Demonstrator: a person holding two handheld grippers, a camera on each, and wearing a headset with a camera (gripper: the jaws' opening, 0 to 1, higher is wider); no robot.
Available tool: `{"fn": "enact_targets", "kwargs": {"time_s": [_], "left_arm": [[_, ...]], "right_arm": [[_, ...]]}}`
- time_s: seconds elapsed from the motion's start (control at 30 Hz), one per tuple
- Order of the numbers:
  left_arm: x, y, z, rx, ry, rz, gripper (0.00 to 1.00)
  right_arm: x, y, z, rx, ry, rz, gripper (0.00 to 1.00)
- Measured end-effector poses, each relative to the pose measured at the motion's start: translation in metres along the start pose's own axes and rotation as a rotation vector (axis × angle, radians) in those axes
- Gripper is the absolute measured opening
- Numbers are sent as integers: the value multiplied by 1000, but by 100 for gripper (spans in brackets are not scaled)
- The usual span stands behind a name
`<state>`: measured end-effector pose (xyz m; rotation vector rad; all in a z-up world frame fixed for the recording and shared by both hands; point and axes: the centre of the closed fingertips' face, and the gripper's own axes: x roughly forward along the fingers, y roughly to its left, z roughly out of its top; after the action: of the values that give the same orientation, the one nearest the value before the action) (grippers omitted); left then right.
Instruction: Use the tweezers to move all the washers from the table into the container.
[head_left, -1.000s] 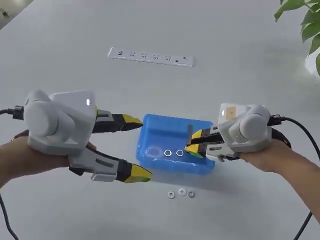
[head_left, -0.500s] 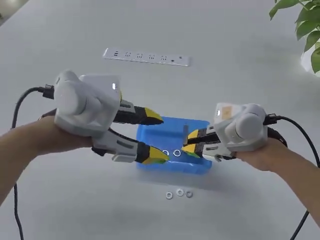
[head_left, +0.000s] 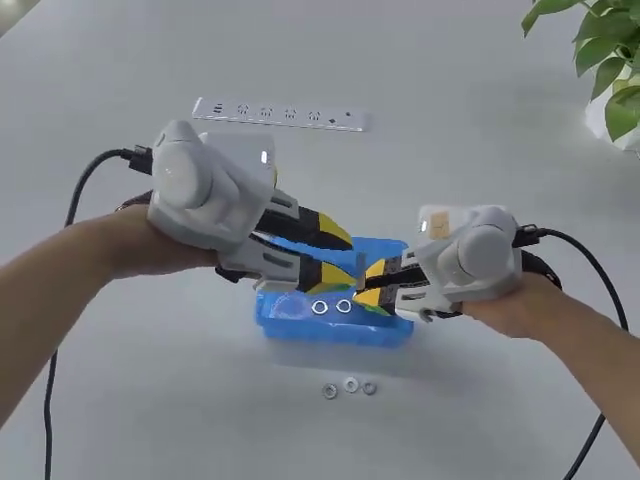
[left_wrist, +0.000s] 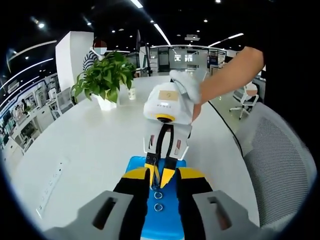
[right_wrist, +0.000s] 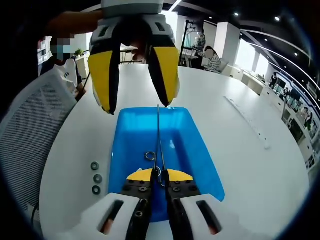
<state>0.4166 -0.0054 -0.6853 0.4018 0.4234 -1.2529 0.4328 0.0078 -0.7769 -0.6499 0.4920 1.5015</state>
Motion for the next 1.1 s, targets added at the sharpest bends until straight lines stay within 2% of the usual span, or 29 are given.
{"fn": "enact_targets", "kwargs": {"time_s": [0.37,0.63,1.1], "left_arm": [[13,5,0,46,23,-35,12],[19,4,2,67,23,-58,6],[19,4,4,94,26,-66,5]], "right_arm": [[-1,0,-1,-9,-2,5,9],[-1,1,-1,-23,4,10,9],[-2,2,-4,-50,26,13,12]]}}
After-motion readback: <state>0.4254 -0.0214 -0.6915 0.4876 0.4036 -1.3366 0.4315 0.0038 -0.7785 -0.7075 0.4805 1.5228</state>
